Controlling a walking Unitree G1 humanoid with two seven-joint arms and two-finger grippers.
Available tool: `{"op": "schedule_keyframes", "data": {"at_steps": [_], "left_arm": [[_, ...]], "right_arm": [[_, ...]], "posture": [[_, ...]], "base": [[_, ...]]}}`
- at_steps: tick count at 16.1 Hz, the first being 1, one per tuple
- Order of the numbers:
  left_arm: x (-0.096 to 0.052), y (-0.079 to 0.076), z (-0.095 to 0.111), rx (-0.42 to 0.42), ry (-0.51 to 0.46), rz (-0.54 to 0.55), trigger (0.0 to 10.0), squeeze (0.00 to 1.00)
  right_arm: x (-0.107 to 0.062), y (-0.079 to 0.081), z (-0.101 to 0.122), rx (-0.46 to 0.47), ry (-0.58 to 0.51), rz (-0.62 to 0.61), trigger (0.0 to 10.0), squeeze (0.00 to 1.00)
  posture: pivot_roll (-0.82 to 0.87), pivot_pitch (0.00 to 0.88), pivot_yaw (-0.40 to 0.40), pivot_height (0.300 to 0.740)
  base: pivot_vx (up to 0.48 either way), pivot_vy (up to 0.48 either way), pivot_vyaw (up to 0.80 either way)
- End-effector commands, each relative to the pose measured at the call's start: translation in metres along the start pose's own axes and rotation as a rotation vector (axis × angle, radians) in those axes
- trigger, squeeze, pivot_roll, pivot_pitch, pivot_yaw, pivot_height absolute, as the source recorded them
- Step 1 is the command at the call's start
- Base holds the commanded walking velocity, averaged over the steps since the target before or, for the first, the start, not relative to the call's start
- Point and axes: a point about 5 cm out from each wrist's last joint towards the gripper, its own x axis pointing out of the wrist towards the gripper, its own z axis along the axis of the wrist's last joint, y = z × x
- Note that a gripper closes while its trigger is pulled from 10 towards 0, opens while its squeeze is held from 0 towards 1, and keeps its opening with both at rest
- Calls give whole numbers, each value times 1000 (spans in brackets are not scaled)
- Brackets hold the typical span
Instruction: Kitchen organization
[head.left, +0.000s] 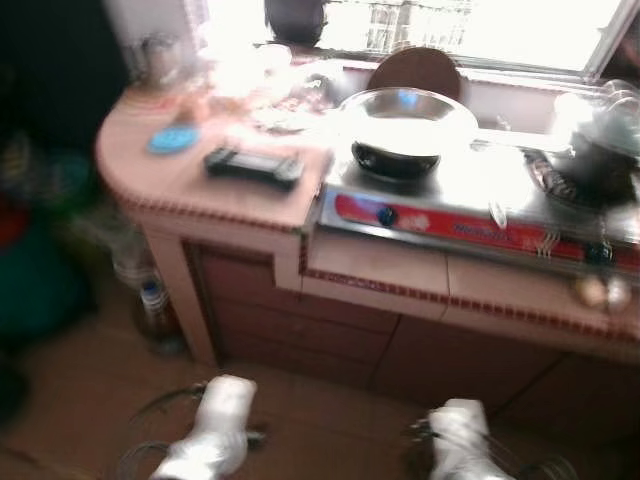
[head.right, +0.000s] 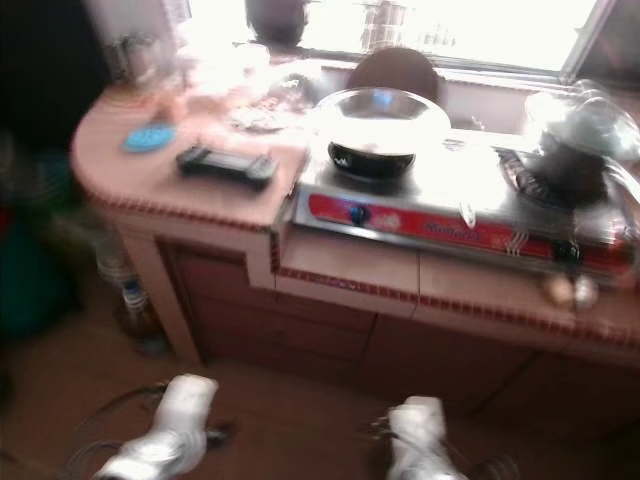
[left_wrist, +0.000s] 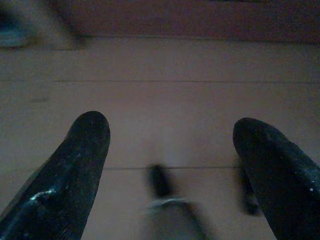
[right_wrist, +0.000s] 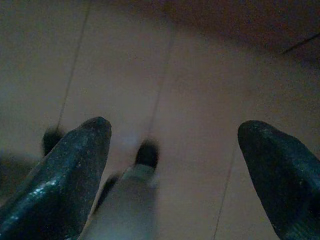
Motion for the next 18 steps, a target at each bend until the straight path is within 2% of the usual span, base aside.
{"op": "schedule_keyframes", "data": {"at_steps": [1,7,10,12,13,14,16,17,18], "left_arm": [[-2,5,-9,58,30,4,10000,0],[-2,6,-10,72,28,5,10000,0],[-3,9,-4,186,-10,-19,10000,0],[-2,8,15,206,-108,-25,10000,0],[-2,6,31,243,-199,-18,10000,0],[-3,-1,49,285,-291,-50,10000,0],[-4,-3,57,315,-342,-73,10000,0],[-8,5,63,286,-388,-72,10000,0],[-10,12,65,268,-409,-60,10000,0]], "right_arm": [[-2,-14,-1,-14,10,-28,10000,0],[-1,-12,-2,-28,20,-23,10000,0],[-2,-21,4,75,-29,-59,10000,0],[-3,-22,12,119,-91,-39,10000,0],[-3,-21,22,107,-151,-23,10000,0],[-3,-22,38,138,-228,-2,10000,0],[-4,-22,50,161,-284,24,10000,0],[-8,-24,64,107,-369,49,10000,0],[-11,-27,68,76,-406,54,10000,0]], "posture": [[159,0,-105,740],[159,0,-96,740],[155,0,-64,740],[155,0,-57,740],[157,0,-50,740],[159,0,-51,740],[159,0,-51,740],[148,0,-55,740],[148,0,-63,740]], "base": [[0,0,0],[0,0,0],[0,0,0],[0,0,0],[0,0,0],[0,0,0],[0,0,0],[0,0,0],[0,0,0]]}}
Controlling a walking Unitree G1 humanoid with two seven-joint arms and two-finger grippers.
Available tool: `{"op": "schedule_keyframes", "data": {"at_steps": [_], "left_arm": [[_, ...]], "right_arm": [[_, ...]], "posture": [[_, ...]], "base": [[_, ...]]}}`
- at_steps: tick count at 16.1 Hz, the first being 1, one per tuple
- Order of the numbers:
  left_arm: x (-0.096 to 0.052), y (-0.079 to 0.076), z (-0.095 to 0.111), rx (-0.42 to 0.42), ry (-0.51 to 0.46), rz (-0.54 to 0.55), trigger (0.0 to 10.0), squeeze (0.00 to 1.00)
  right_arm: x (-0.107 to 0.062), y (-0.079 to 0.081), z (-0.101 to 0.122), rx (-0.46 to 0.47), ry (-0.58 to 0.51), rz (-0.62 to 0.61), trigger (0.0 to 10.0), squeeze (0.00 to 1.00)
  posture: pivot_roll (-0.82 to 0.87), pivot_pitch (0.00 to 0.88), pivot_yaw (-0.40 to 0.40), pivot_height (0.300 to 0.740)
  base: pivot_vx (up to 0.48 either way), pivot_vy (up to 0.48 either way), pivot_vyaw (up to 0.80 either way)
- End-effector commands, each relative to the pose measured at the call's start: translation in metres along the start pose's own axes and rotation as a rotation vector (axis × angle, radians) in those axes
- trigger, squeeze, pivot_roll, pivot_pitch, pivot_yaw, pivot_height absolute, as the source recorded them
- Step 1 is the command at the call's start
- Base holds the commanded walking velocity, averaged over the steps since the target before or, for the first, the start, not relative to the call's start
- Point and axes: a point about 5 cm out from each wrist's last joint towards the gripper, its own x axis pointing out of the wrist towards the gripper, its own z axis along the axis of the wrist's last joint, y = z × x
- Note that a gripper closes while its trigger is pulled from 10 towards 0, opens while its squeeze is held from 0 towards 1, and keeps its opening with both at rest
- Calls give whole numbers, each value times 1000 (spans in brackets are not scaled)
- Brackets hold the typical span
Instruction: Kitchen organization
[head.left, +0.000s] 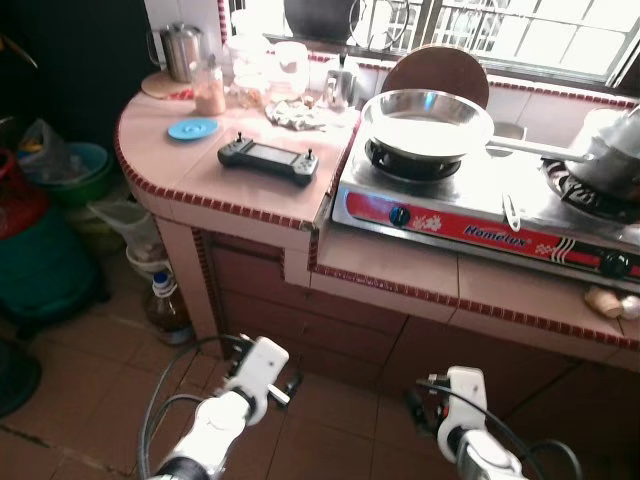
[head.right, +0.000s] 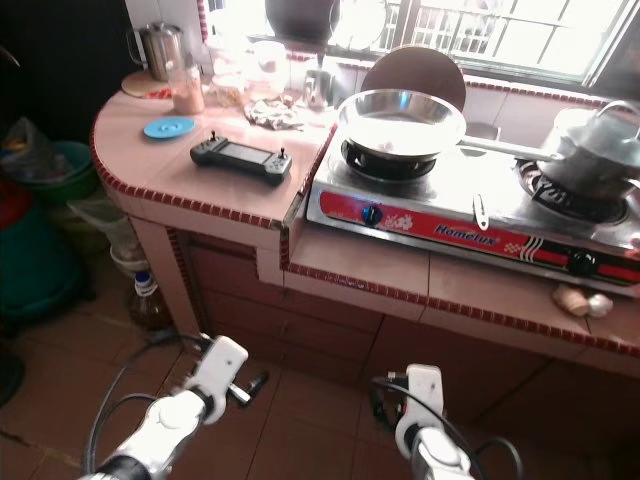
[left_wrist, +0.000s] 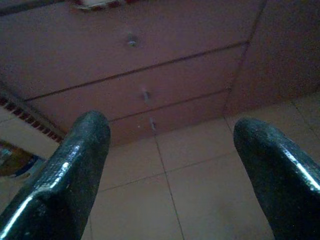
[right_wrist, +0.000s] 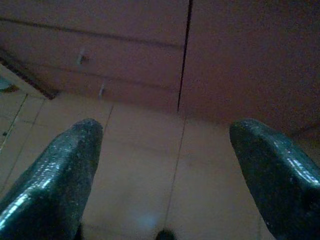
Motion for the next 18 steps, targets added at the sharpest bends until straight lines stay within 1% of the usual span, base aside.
{"op": "schedule_keyframes", "data": {"at_steps": [1,2,3,4,5,6,7,8,9,10,11,12,13,15,16,17,18], "left_arm": [[-6,12,-3,-30,-5,8,10000,0],[-11,16,-6,-62,-14,-9,10000,0],[-19,20,-7,-79,-52,18,10000,0],[-27,21,-6,-94,-105,47,10000,0],[-31,21,-5,-108,-129,61,10000,0],[-36,19,-2,-140,-164,59,10000,0],[-47,16,3,-131,-232,57,10000,0],[-53,16,5,-114,-269,59,10000,0],[-72,20,3,-82,-288,152,10000,0],[-84,24,-4,-80,-286,180,10000,0],[-98,27,-14,-127,-267,224,10000,0],[-105,28,-20,-128,-248,237,10000,0],[-106,28,-22,-125,-242,238,10000,0],[-107,26,-25,-141,-238,201,10000,0],[-104,26,-27,-141,-240,182,10000,0],[-102,27,-29,-146,-231,178,10000,0],[-98,31,-28,-169,-218,183,10000,0]], "right_arm": [[-5,-9,8,-32,-56,4,10000,0],[-10,-15,9,-41,-84,-2,10000,0],[-18,-20,12,-36,-119,-4,10000,0],[-28,-22,18,-29,-165,14,10000,0],[-33,-21,21,-26,-185,23,10000,0],[-39,-22,27,-29,-210,15,10000,0],[-48,-23,35,-33,-254,-14,10000,0],[-53,-25,38,-37,-274,-38,10000,0],[-66,-25,45,25,-336,-81,10000,0],[-74,-25,43,3,-328,-107,10000,0],[-82,-22,38,-60,-294,-107,10000,0],[-87,-19,36,-121,-298,-121,10000,0],[-88,-19,36,-131,-304,-121,10000,0],[-92,-10,44,-95,-346,-114,10000,0],[-88,0,48,-112,-372,-116,10000,0],[-86,4,49,-103,-374,-119,10000,0],[-84,8,54,-96,-381,-123,10000,0]], "posture": [[150,0,-69,740],[153,0,-74,740],[159,0,-81,740],[166,0,-86,740],[170,0,-92,740],[170,0,-92,740],[174,0,-104,740],[175,0,-104,740],[171,0,-105,740],[165,0,-101,740],[153,0,-91,740],[152,0,-92,740],[152,0,-92,740],[163,0,-102,740],[189,0,-110,740],[190,0,-104,740],[172,0,-73,740]], "base": [[0,0,0],[0,0,0],[0,0,0],[0,0,0],[0,0,0],[0,0,0],[0,0,0],[0,0,0],[0,0,0],[0,0,0],[0,0,0],[0,0,0],[0,0,0],[0,0,0],[0,0,0],[0,0,0],[0,0,0]]}}
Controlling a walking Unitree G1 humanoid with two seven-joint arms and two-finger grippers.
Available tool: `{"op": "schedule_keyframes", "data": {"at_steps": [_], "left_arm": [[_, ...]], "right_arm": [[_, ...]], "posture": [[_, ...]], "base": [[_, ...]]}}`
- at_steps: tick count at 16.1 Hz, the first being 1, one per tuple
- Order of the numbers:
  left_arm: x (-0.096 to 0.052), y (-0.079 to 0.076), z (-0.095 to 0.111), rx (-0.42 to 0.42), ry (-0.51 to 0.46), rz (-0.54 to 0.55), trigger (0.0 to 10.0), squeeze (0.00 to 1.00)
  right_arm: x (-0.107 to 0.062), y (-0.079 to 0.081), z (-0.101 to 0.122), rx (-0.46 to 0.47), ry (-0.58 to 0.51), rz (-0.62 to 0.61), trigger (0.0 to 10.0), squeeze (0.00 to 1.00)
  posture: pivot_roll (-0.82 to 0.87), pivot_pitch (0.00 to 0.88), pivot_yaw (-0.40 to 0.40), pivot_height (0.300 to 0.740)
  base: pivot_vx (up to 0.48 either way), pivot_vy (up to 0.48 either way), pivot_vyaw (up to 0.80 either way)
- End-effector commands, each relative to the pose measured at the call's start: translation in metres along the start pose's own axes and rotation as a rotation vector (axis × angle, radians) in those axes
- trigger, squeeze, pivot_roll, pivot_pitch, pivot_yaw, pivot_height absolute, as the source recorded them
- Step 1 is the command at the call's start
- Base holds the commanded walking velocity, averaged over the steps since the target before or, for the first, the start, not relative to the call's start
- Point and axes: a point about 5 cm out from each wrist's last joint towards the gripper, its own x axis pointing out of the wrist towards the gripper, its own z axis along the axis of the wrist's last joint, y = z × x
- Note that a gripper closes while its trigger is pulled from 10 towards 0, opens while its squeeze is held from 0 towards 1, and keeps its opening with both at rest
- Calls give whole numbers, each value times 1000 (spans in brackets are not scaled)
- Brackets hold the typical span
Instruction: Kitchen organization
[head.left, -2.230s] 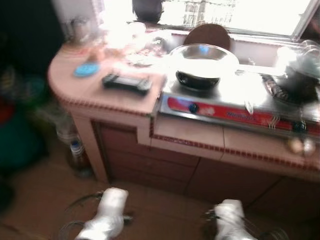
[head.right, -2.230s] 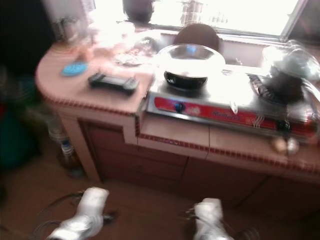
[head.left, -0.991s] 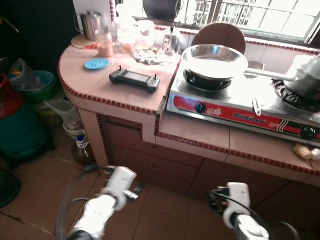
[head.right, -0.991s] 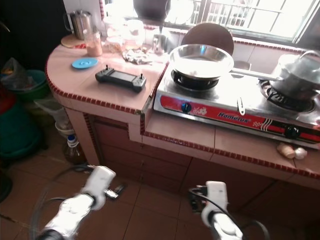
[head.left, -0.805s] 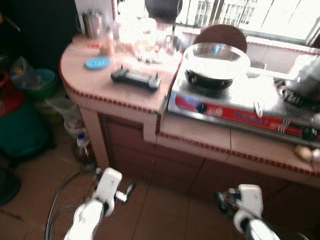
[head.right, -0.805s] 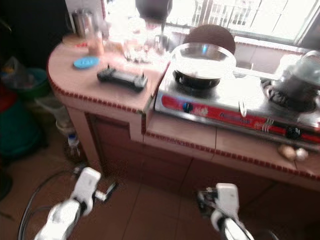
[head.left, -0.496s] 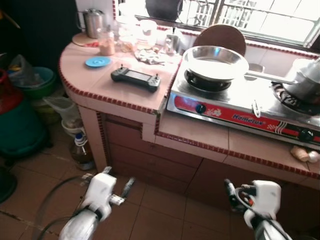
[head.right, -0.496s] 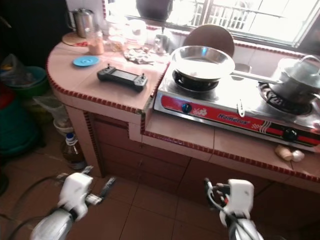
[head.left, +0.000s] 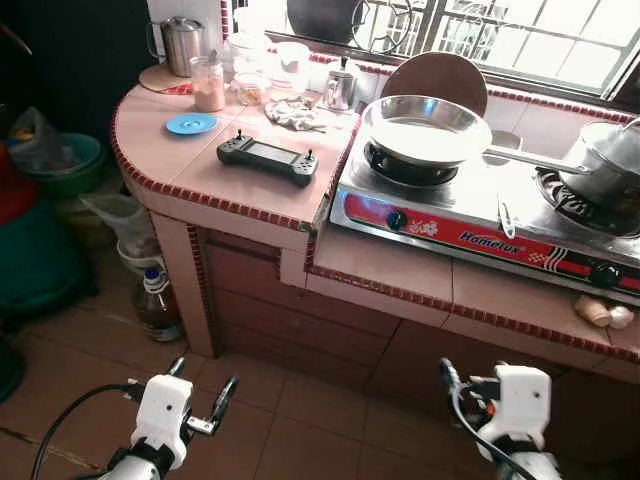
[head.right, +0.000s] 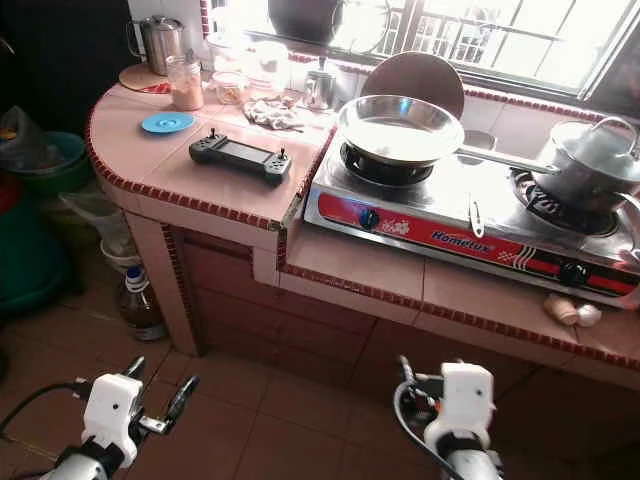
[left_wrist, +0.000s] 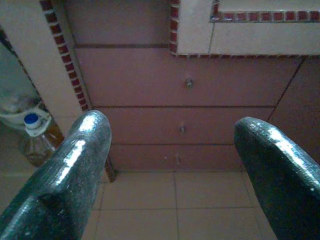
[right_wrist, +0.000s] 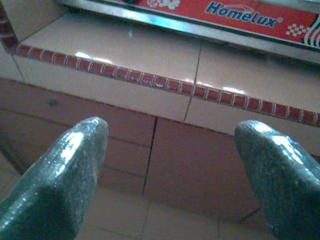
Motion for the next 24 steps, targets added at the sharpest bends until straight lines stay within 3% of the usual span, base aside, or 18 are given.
{"op": "schedule_keyframes", "data": {"at_steps": [1,4,9,12,16,17,20,24], "left_arm": [[5,4,1,0,10,-15,10000,0],[26,0,3,74,33,-181,10000,0],[46,-2,12,103,40,-245,10000,0],[42,-1,18,82,29,-238,10000,0],[30,-2,65,67,-72,-155,10000,0],[27,-5,67,101,-70,-190,10000,0],[19,-4,75,83,-51,-155,10000,0],[27,-10,89,80,-41,-171,10000,0]], "right_arm": [[3,-1,9,-17,-31,-27,10000,0],[0,-6,1,33,-32,-138,10000,0],[4,1,-11,67,-16,-200,10000,0],[9,12,-5,50,-30,-151,10000,0],[25,31,1,37,-32,-32,10000,0],[28,31,2,22,-34,-36,10000,0],[17,27,-6,35,-17,-71,10000,0],[22,27,-4,43,-33,-96,10000,0]], "posture": [[154,0,-57,740],[119,0,19,740],[117,0,82,740],[172,0,9,740],[255,0,-5,740],[244,0,1,740],[242,0,0,740],[213,0,38,740]], "base": [[0,0,0],[0,0,0],[0,0,0],[0,0,0],[0,0,0],[0,0,0],[0,0,0],[0,0,0]]}}
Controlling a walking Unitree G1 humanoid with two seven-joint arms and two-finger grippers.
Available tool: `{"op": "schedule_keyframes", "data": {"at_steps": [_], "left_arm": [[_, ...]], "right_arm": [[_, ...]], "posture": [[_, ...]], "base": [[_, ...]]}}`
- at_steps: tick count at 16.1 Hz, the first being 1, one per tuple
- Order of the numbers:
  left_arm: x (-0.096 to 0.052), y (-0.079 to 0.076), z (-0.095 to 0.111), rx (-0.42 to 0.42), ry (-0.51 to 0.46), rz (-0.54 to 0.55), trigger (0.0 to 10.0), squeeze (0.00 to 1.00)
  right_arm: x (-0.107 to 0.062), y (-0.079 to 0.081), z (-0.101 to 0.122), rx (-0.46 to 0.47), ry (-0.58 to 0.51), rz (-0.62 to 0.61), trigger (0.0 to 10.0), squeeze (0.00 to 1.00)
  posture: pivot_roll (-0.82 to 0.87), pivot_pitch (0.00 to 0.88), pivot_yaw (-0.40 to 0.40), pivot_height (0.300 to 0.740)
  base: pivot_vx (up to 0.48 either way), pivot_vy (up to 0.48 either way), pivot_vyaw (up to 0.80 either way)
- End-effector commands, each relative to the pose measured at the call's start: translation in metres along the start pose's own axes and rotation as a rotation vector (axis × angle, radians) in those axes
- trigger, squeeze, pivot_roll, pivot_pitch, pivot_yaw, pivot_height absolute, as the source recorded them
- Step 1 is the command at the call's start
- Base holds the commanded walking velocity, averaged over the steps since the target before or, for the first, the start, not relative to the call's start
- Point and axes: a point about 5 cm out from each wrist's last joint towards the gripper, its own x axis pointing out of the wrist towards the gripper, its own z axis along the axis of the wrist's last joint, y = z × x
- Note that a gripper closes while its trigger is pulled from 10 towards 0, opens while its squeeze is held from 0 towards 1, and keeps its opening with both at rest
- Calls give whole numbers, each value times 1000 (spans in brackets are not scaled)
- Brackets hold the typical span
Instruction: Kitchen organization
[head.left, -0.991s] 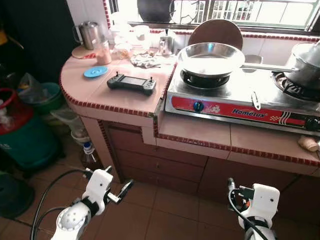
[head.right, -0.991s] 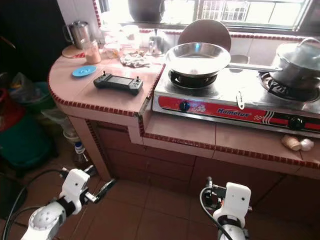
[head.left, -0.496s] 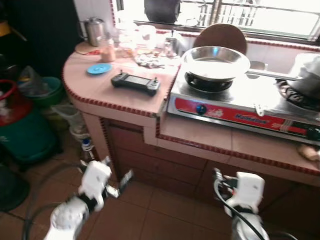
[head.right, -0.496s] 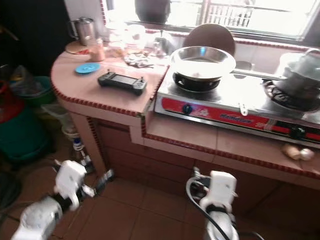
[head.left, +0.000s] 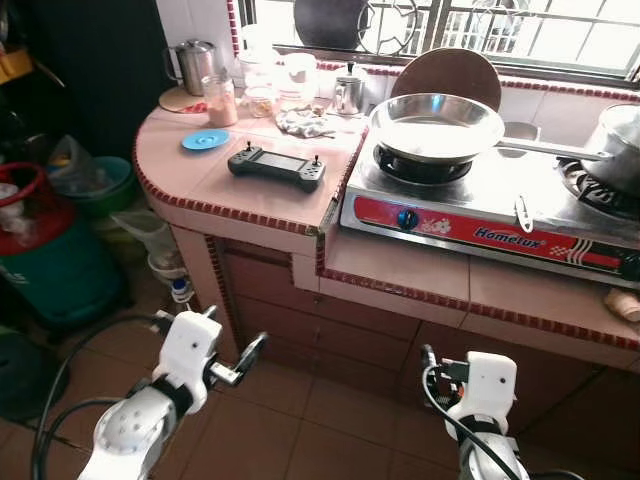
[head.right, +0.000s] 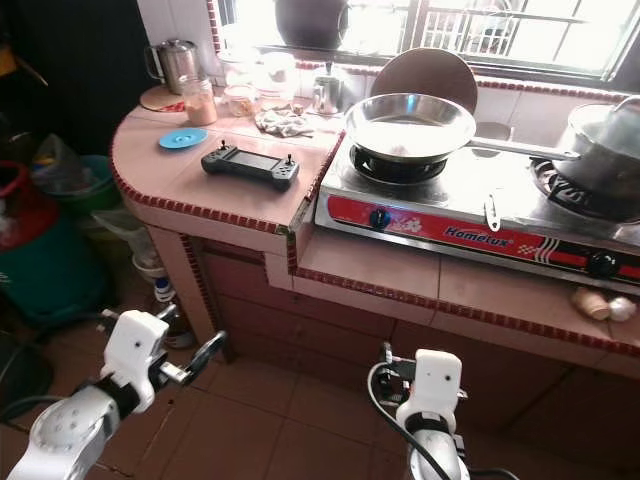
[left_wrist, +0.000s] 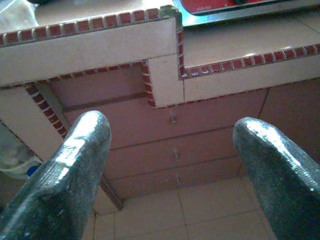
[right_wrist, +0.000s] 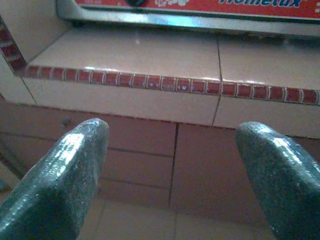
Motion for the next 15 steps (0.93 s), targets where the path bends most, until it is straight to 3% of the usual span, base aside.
{"op": "schedule_keyframes", "data": {"at_steps": [1,5,9,10,13,15], "left_arm": [[5,2,5,3,-5,3,10000,0],[41,-19,10,-26,-26,-101,10000,0],[66,-31,17,-31,-48,-185,10000,0],[67,-35,18,-26,-55,-195,10000,0],[75,-45,16,-40,-92,-174,10000,0],[78,-47,11,-46,-88,-152,10000,0]], "right_arm": [[2,-5,4,6,-21,-30,10000,0],[-1,-35,10,5,-69,-191,10000,0],[-7,-48,13,-3,-88,-256,10000,0],[-8,-49,15,-8,-90,-252,10000,0],[2,-40,19,-87,-55,-123,10000,0],[7,-37,23,-127,-52,-64,10000,0]], "posture": [[189,0,50,740],[42,0,106,740],[-35,0,111,740],[-26,0,87,740],[61,0,-103,740],[83,0,-139,740]], "base": [[0,0,0],[0,0,0],[0,0,0],[0,0,0],[0,0,0],[0,0,0]]}}
